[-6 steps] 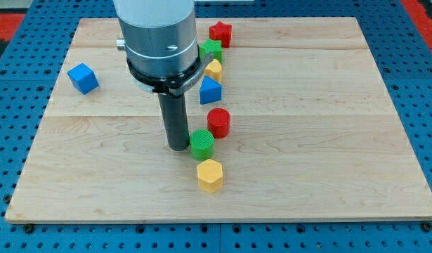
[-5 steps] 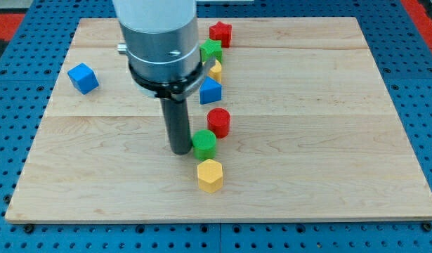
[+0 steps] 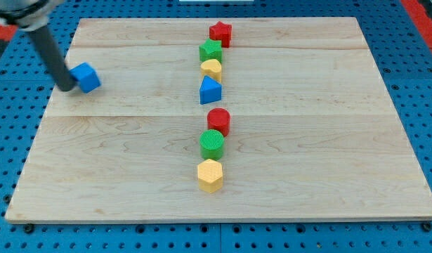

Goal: Push the blue cube above the red star

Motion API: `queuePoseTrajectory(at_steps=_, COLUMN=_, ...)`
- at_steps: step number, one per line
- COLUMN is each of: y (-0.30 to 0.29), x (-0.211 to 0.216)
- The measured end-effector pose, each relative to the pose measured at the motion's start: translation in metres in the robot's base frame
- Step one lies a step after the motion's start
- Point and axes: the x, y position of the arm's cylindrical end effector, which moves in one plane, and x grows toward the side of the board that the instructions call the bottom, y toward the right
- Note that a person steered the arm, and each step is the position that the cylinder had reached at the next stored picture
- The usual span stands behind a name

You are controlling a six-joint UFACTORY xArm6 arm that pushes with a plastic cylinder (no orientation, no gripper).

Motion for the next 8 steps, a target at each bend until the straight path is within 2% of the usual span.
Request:
queuePoseTrajectory(at_steps=2, y=0.106, x=-0.076)
queuePoseTrajectory(at_steps=3, y=0.118, x=-0.120)
queuePoseTrajectory(at_steps=4, y=0.081, x=-0.125)
queuePoseTrajectory(at_steps=5, y=0.101, x=-0.150)
queuePoseTrajectory(at_steps=6, y=0.124, x=-0.158)
queuePoseTrajectory(at_steps=7, y=0.083, x=-0.165)
queuePoseTrajectory(at_steps=8, y=0.089, x=-0.182)
